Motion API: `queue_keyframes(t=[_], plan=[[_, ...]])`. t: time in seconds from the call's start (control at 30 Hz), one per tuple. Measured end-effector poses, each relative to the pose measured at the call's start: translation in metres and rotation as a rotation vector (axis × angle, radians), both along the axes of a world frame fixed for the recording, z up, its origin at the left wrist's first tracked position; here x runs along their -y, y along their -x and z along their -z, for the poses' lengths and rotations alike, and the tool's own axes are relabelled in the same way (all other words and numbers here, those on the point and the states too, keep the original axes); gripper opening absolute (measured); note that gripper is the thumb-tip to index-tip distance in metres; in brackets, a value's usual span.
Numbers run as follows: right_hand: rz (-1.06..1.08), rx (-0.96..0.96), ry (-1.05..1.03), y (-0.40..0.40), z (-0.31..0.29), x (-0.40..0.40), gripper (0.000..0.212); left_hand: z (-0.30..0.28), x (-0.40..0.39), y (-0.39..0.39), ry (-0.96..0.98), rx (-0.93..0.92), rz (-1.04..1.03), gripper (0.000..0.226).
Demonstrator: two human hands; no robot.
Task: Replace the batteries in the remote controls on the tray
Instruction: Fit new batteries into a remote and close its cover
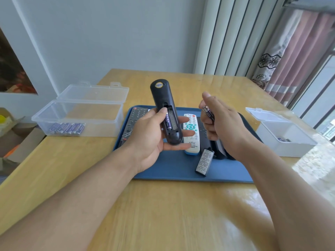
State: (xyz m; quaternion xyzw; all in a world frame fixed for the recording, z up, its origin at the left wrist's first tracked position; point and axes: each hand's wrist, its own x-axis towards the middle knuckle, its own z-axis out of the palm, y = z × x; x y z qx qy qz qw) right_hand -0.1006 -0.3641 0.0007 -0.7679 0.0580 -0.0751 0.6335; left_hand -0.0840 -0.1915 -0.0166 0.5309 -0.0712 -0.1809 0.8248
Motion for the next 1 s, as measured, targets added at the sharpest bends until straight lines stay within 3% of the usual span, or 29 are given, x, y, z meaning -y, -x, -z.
queue_keyframes(t=[0.1,0.37,0.77,1.0], plan=[[-0.034,0.002,-0.02,0.0,0.001,-0.001,0.026,0.002,0.002,0.0,0.017,0.038,-0.052,0.029],[-0.1,0.292,-0.086,0.0,0.003,-0.004,0.023,0.003,0.004,-0.004,0.036,0.065,-0.147,0.018],[-0.188,0.307,-0.023,0.001,0.007,-0.007,0.019,0.009,0.002,-0.01,-0.159,0.135,-0.197,0.024],[-0.196,0.259,-0.198,0.002,0.004,-0.01,0.02,0.011,0.003,-0.01,-0.181,0.138,-0.166,0.027]])
